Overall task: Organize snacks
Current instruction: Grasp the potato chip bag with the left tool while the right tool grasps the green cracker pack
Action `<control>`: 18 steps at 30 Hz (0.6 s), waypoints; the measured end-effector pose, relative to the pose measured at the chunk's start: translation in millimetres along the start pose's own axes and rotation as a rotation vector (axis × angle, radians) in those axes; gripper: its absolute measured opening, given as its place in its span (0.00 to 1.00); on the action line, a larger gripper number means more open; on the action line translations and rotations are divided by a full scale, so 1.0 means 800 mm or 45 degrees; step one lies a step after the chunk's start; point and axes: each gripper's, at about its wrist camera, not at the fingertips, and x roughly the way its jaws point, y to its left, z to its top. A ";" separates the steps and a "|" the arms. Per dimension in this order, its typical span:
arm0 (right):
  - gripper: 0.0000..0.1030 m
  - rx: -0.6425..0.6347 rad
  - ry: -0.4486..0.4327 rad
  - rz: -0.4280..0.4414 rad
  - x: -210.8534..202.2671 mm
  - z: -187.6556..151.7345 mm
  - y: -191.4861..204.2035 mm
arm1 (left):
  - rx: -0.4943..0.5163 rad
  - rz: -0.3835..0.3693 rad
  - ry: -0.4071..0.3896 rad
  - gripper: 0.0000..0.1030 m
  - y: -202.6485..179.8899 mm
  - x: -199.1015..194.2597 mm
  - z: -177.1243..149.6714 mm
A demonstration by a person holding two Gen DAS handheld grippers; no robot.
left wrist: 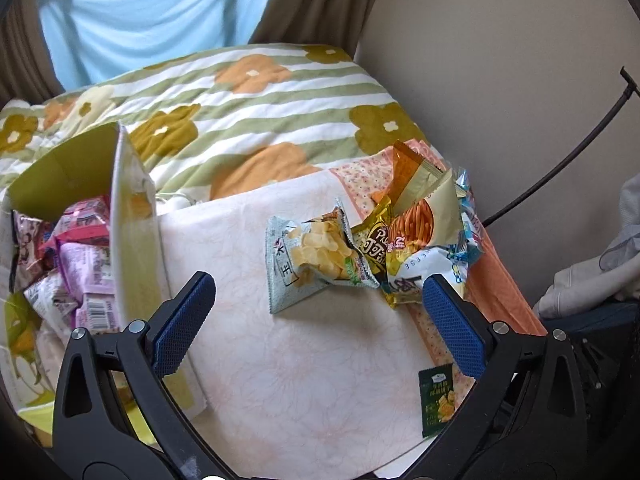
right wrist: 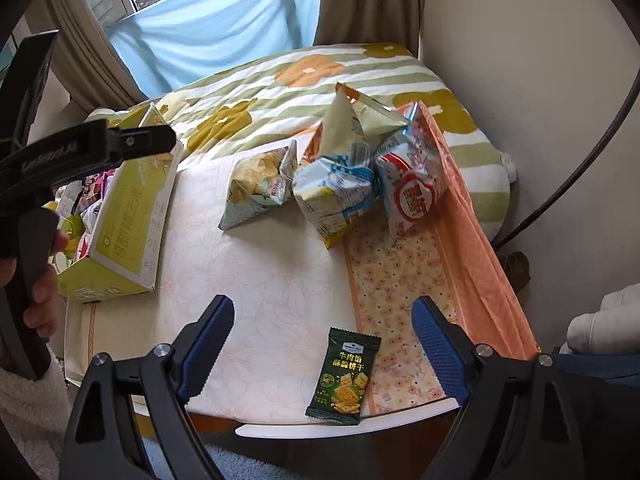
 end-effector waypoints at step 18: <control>0.86 0.075 0.230 -0.087 0.106 -0.051 -0.007 | 0.016 0.015 0.312 0.99 0.008 0.203 0.022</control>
